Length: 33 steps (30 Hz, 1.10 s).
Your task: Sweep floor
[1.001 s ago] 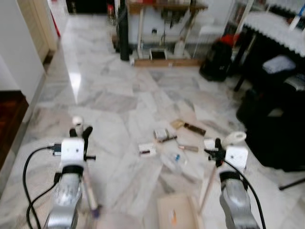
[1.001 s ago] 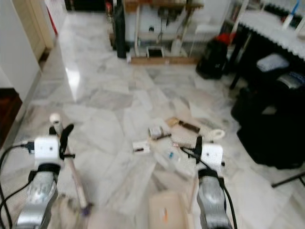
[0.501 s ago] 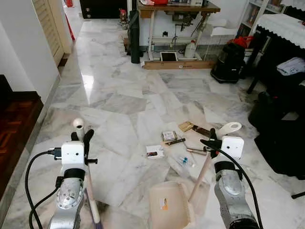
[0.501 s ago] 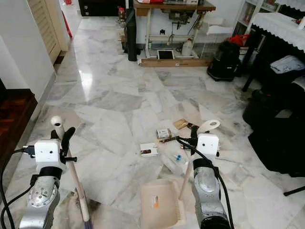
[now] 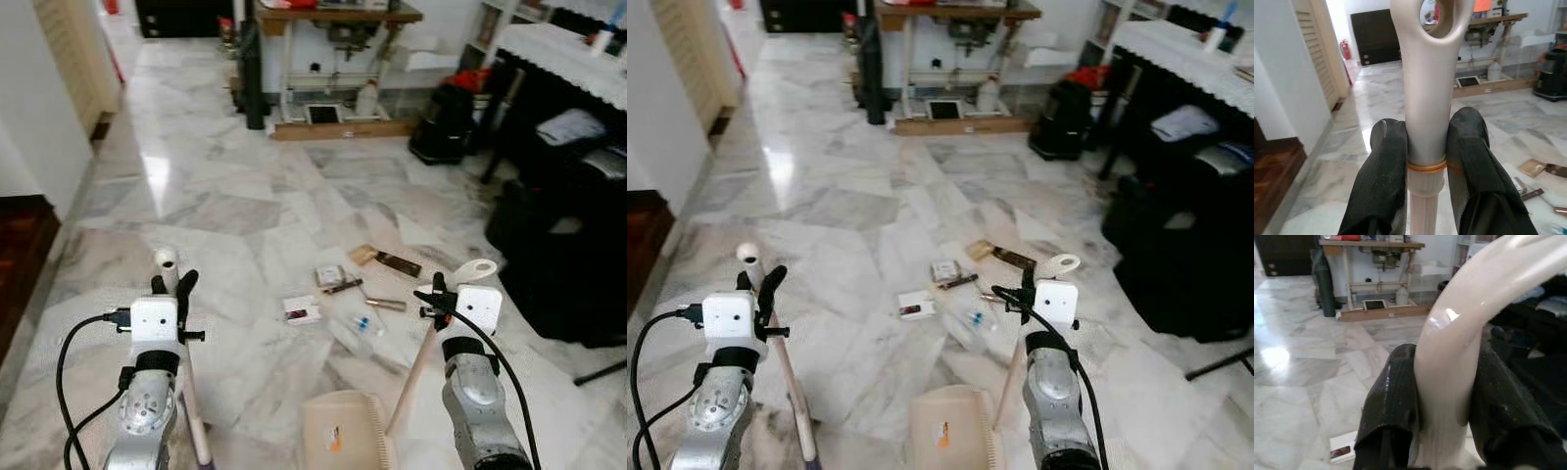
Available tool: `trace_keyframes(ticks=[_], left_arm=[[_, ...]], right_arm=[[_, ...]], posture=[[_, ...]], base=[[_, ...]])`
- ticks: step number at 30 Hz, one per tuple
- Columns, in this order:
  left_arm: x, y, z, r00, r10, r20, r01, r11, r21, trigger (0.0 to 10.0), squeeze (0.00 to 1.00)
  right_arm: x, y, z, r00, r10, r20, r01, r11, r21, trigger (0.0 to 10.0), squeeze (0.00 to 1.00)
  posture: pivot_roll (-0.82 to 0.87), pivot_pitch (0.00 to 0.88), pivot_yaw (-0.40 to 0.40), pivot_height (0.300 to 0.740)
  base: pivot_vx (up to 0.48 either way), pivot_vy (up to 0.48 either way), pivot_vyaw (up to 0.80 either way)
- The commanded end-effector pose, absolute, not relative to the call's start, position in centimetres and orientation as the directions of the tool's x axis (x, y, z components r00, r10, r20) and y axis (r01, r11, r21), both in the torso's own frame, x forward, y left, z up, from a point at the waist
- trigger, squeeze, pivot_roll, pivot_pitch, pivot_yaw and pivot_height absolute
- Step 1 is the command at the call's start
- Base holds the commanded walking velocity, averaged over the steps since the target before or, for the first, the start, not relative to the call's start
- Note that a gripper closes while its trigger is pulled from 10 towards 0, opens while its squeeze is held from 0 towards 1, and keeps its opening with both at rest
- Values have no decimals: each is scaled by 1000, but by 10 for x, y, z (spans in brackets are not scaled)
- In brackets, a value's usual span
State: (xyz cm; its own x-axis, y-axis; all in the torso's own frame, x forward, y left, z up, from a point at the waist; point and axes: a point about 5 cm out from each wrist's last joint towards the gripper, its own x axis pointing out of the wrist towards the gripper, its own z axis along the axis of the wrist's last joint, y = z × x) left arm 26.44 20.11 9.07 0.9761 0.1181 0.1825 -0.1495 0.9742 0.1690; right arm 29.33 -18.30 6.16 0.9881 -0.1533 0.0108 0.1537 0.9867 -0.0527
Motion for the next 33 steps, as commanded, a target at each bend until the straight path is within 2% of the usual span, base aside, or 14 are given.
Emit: trace_keyframes(ticks=[1,11,18,33], left_arm=[[268,200,102,965,111,239,-153,974,165,10000,0],[274,204,106,961,112,253,-159,972,172,10000,0],[278,205,109,959,113,259,-161,971,174,10000,0],[282,209,114,953,119,279,-173,969,175,10000,0]], right_arm=[[299,-183,72,987,-153,52,156,986,-56,10000,0],[307,-178,73,987,-159,33,160,986,-42,10000,0],[311,-178,75,986,-162,39,163,986,-29,10000,0],[317,-173,81,985,-157,67,158,987,-21,10000,0]], posture=[[72,0,-67,740],[78,0,-57,740],[74,0,-49,740],[81,0,-44,740]], base=[[0,0,0],[220,0,0],[295,0,-745],[297,0,0]])
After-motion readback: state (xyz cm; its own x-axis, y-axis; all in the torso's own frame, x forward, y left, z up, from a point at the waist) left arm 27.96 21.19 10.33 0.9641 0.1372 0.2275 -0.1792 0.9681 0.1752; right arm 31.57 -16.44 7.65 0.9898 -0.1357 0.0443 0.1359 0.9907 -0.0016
